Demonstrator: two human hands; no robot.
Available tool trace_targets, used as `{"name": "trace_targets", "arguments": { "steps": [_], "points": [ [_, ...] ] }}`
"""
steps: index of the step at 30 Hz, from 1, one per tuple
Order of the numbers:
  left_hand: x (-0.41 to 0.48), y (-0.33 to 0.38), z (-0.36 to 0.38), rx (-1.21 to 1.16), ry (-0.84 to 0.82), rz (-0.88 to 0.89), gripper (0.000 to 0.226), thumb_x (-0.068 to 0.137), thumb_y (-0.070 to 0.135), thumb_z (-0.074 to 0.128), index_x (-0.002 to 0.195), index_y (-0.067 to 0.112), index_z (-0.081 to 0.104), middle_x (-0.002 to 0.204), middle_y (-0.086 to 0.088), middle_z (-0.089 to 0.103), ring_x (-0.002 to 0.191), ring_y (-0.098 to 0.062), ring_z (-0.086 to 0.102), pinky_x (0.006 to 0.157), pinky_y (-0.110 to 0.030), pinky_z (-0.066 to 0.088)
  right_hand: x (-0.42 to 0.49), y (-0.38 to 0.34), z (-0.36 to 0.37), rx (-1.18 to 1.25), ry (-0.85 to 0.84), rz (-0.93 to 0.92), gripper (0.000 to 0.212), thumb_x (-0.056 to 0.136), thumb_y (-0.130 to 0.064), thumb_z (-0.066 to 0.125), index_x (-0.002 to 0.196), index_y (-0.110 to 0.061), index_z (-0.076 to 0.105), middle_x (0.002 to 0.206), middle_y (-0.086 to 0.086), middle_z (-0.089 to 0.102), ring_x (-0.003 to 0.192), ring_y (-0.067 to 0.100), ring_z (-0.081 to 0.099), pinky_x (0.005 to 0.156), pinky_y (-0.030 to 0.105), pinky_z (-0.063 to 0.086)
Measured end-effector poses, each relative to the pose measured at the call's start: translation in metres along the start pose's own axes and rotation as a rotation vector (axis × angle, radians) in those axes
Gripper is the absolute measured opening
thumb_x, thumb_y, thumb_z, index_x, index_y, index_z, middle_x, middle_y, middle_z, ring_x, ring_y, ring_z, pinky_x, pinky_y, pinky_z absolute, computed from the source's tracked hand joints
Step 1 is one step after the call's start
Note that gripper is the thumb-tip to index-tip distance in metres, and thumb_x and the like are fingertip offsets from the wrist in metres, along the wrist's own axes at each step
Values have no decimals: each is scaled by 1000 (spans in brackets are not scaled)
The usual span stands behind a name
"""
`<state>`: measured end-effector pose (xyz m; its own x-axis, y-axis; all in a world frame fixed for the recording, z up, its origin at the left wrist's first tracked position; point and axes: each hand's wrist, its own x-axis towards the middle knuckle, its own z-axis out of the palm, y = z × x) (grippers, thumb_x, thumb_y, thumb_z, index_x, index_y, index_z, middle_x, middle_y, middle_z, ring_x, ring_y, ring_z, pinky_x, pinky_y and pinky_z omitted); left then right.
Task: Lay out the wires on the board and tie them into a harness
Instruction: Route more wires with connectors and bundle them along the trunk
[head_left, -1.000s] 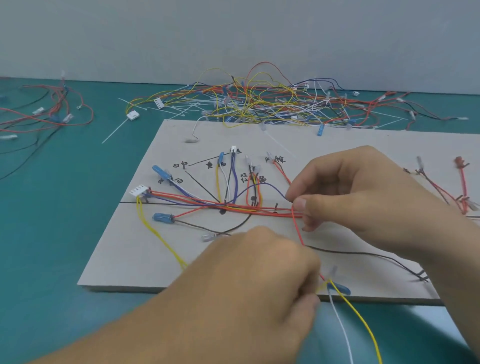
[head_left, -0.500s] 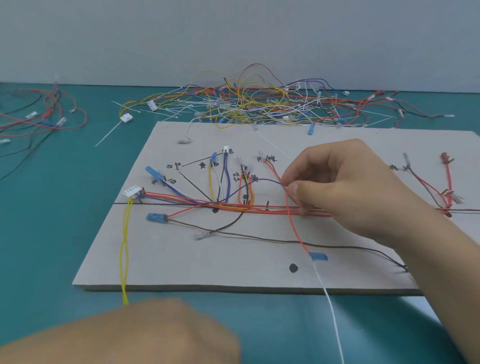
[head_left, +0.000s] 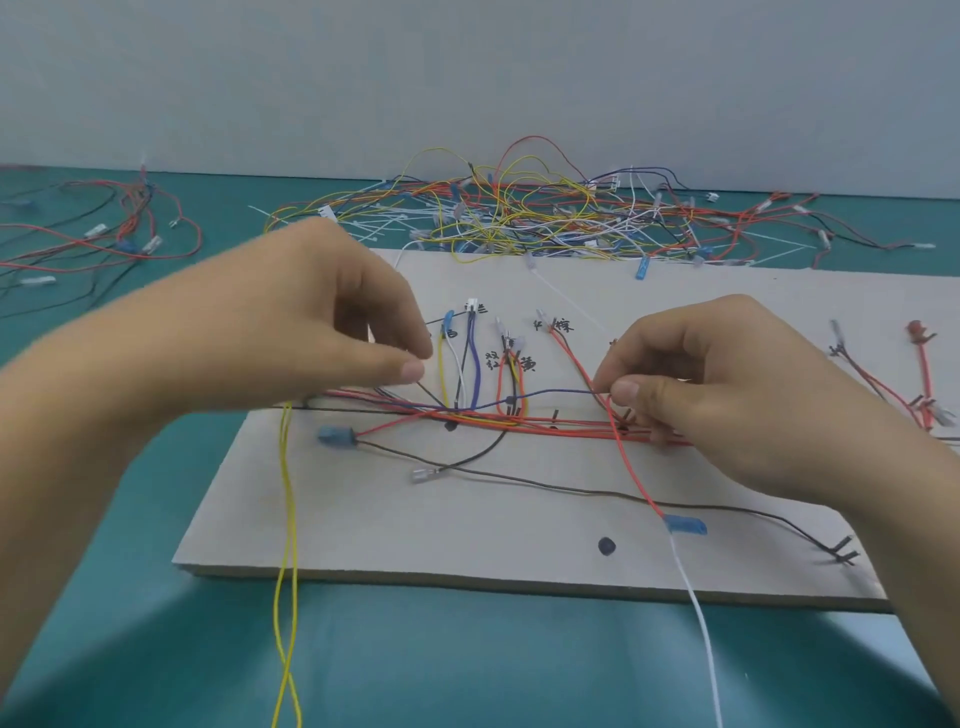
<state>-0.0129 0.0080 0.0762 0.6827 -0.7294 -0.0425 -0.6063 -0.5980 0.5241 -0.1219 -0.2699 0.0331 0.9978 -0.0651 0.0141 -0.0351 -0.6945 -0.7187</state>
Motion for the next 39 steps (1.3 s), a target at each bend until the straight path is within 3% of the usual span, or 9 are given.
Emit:
{"name": "trace_targets", "arguments": {
  "steps": [4, 7, 15, 19, 23, 26, 31, 35, 39],
  "points": [
    [28, -22, 14, 79, -52, -30, 8, 74, 49, 83, 81, 48, 78, 64, 7, 69, 54, -8, 55, 52, -27, 42, -1, 1, -1, -29, -11, -5, 26, 93, -13, 68, 86, -37, 74, 68, 1, 72, 62, 19, 67, 66, 48, 60],
    [25, -22, 32, 40, -68, 16, 6, 77, 49, 83, 81, 49, 78, 65, 6, 71, 57, -14, 59, 54, -30, 47, -2, 0, -2, -58, -12, -15, 26, 93, -15, 69, 86, -40, 73, 67, -4, 71, 59, 13, 64, 66, 45, 60],
    [34, -23, 41, -59, -29, 7, 11, 76, 33, 88, 73, 35, 78, 64, 11, 71, 54, -5, 59, 49, -17, 43, -6, -4, -3, -74, 2, -59, 25, 91, -18, 70, 89, -43, 71, 70, -10, 72, 63, 11, 66, 69, 43, 60],
    [34, -23, 43, -77, 15, -15, 14, 74, 31, 90, 77, 36, 77, 66, 12, 72, 54, -8, 60, 54, -31, 49, -7, -5, -1, -45, 83, -120, 22, 89, -14, 72, 81, -34, 75, 68, -11, 72, 61, 10, 65, 60, 27, 55],
    [34, -22, 49, -48, 10, -16, 16, 79, 23, 87, 75, 34, 75, 60, 5, 64, 49, -7, 52, 51, -23, 42, -1, -6, 2, 37, 178, -144, 26, 88, -6, 73, 79, -30, 76, 65, -8, 70, 57, 10, 65, 55, 22, 52],
    [34, -19, 50, -23, 1, -46, 17, 80, 20, 86, 75, 31, 75, 59, 10, 63, 50, -5, 52, 48, -16, 40, 6, -4, 1, 64, 191, -121, 23, 88, -4, 73, 80, -26, 75, 70, -7, 73, 55, 7, 63, 54, 19, 52],
    [34, -15, 54, 35, 24, -86, 19, 80, 17, 86, 73, 29, 73, 65, 17, 64, 58, 2, 55, 49, -14, 37, 21, -13, -3, -116, 176, -87, 19, 90, -12, 73, 78, -27, 74, 69, -17, 70, 63, 2, 63, 56, 18, 45],
    [32, -11, 56, -18, 88, -115, 37, 73, 11, 90, 81, 30, 59, 79, 27, 66, 57, 3, 56, 50, -14, 37, 46, -29, -6, -295, 154, -80, 12, 88, -17, 72, 80, -26, 73, 69, -9, 71, 66, 3, 60, 51, 5, 35],
    [28, -10, 56, -35, 174, -192, 63, 61, 26, 98, 94, 39, 46, 92, 38, 59, 70, 8, 55, 57, -28, 38, 78, -45, 3, -379, 142, -96, 12, 87, -14, 68, 82, -23, 73, 74, -8, 69, 68, 1, 60, 52, 8, 38]
  ]
}}
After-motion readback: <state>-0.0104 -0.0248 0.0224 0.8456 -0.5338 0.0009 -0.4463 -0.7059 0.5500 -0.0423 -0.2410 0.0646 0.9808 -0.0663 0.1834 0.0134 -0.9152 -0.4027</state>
